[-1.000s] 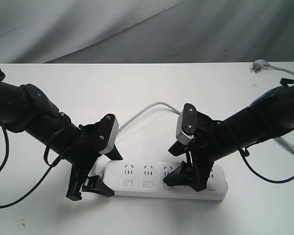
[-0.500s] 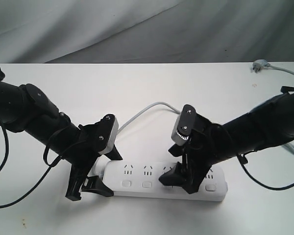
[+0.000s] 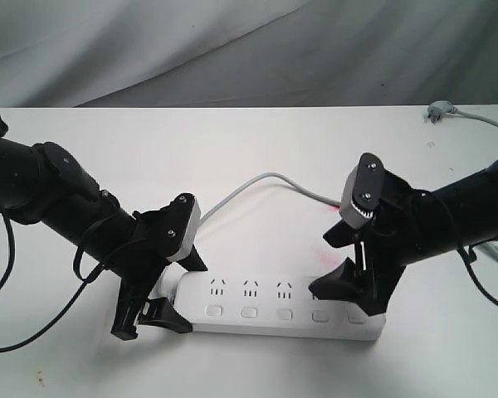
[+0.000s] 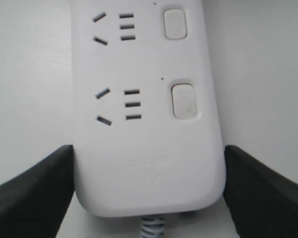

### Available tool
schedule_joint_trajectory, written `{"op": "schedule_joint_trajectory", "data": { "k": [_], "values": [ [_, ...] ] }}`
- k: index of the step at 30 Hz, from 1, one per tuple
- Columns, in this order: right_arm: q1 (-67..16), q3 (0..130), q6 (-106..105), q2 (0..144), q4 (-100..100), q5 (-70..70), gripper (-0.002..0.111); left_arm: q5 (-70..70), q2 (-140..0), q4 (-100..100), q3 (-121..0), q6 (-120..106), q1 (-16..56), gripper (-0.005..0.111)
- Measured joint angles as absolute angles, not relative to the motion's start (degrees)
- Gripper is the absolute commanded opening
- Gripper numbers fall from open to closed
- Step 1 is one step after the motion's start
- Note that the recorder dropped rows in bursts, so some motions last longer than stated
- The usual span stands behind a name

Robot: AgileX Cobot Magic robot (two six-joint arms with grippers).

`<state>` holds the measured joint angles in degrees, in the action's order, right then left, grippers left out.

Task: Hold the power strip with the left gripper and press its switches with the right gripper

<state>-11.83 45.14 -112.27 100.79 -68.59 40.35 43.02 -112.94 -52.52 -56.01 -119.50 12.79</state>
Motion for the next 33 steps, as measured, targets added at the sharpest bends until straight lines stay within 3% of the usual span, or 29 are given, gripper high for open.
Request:
{"op": "schedule_joint_trajectory", "data": {
  "k": [33],
  "values": [
    [-11.8,44.3,-114.6,105.4,-69.9,37.7,0.074,43.0,-112.9,-52.5,-56.0,-119.5,12.8,0.0]
  ]
}}
